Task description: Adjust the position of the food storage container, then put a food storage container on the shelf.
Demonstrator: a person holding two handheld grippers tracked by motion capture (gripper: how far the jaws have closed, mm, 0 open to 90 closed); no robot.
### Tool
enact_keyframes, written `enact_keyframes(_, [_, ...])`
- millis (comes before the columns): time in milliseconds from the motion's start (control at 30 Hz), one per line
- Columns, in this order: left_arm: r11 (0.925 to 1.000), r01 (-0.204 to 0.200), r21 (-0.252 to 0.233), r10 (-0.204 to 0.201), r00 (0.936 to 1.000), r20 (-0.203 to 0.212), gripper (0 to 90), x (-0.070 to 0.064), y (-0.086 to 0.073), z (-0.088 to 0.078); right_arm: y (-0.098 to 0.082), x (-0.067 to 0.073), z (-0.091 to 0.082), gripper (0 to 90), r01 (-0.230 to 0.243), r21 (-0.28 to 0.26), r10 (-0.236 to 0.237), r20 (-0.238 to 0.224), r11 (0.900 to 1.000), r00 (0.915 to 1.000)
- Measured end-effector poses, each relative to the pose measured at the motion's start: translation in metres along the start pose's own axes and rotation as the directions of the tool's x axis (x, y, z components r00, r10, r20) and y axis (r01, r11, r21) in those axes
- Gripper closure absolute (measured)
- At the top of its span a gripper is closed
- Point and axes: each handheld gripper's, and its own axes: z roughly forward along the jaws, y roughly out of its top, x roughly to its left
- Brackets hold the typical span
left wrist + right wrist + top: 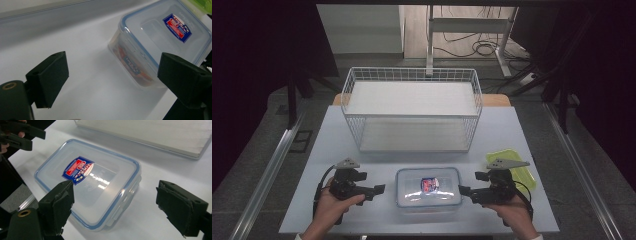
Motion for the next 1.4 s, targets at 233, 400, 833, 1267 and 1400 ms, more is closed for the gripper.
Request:
enact_keyframes(233, [0.9997, 0.024, 0.010, -0.025, 0.9967, 0.077, 7.4, -0.009, -0.001, 0.008, 0.001, -0.003, 0.006, 15.2, -0.016, -0.002, 0.016, -0.016, 1.000, 0.9997])
enact_keyframes(400, [0.9988, 0.039, 0.029, -0.041, 0.9946, 0.095, 5.2, -0.015, -0.001, 0.019, -0.001, -0.007, 0.012, 15.2, -0.034, 0.007, 0.034, -0.031, 0.999, 0.9990])
enact_keyframes(833, [0.9934, 0.089, 0.072, -0.100, 0.9812, 0.165, 4.6, -0.022, 0.003, 0.052, -0.003, -0.006, 0.015, 17.5, -0.034, 0.012, 0.034, -0.017, 0.999, 0.9993])
enact_keyframes(1267, [0.9855, 0.111, 0.128, -0.139, 0.9611, 0.239, 8.5, -0.021, 0.003, 0.069, -0.001, -0.004, 0.023, 17.9, -0.031, 0.019, 0.031, -0.028, 0.999, 0.9991])
enact_keyframes(1400, [0.9834, 0.122, 0.135, -0.153, 0.9540, 0.258, 11.0, -0.019, 0.004, 0.070, -0.001, -0.005, 0.026, 18.0, -0.038, 0.029, 0.039, -0.034, 0.999, 0.9987])
